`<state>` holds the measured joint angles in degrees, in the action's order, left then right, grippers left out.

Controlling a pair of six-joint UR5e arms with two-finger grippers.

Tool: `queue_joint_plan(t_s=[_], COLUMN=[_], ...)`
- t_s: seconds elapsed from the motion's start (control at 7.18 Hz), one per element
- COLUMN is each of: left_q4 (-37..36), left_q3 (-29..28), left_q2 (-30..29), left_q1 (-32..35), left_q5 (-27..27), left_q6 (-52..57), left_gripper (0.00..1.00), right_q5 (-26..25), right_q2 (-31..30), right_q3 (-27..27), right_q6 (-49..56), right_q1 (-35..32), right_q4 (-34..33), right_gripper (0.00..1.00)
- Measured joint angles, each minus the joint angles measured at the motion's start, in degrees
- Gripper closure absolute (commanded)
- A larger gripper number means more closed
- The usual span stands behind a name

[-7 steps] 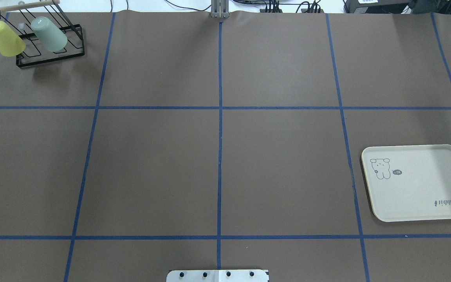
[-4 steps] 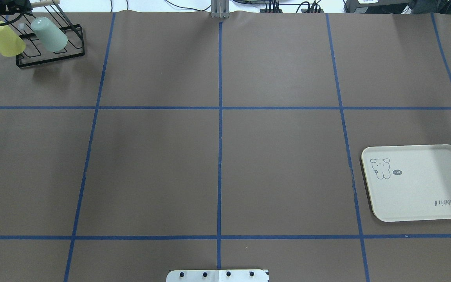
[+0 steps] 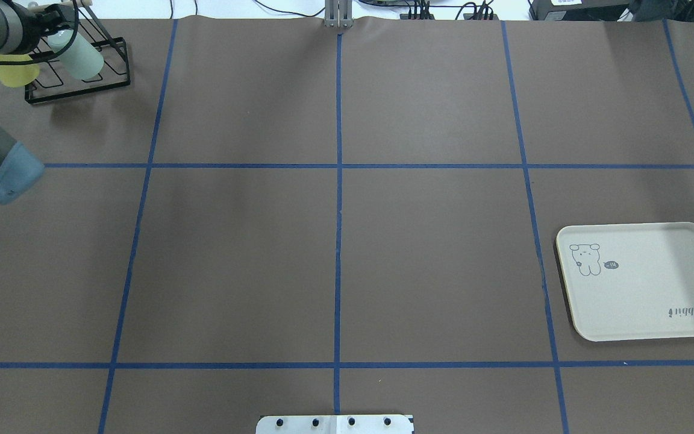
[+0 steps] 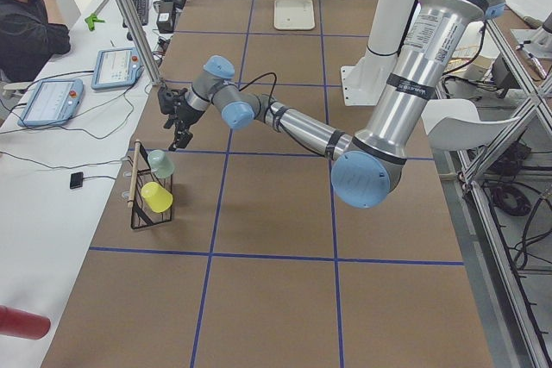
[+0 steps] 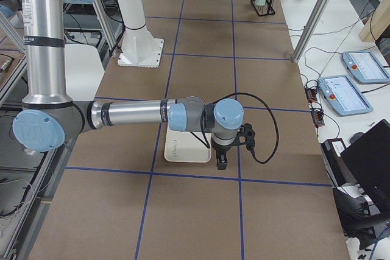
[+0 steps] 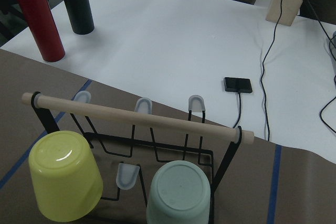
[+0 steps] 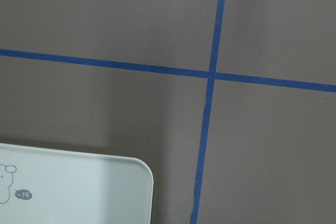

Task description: Left arm grabs green cup and hands to right arm on tray

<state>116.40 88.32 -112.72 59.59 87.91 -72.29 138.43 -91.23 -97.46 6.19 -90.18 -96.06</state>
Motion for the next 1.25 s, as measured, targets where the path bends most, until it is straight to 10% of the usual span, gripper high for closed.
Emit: queue_joint_plan(t_s=[1.25], left_q4=[0.65], left_q3=[-11.16], left_q2=[-4.71], left_q1=[-5.25], left_q5=[-11.95], left_q6=[-3.35], left_gripper=[0.00], right_q5=[0.04], right_q2=[0.00], right_q3=[0.07], right_q6=[-0.12], right_q1=[0.20], right_q4=[0.00], right_gripper=[0.00])
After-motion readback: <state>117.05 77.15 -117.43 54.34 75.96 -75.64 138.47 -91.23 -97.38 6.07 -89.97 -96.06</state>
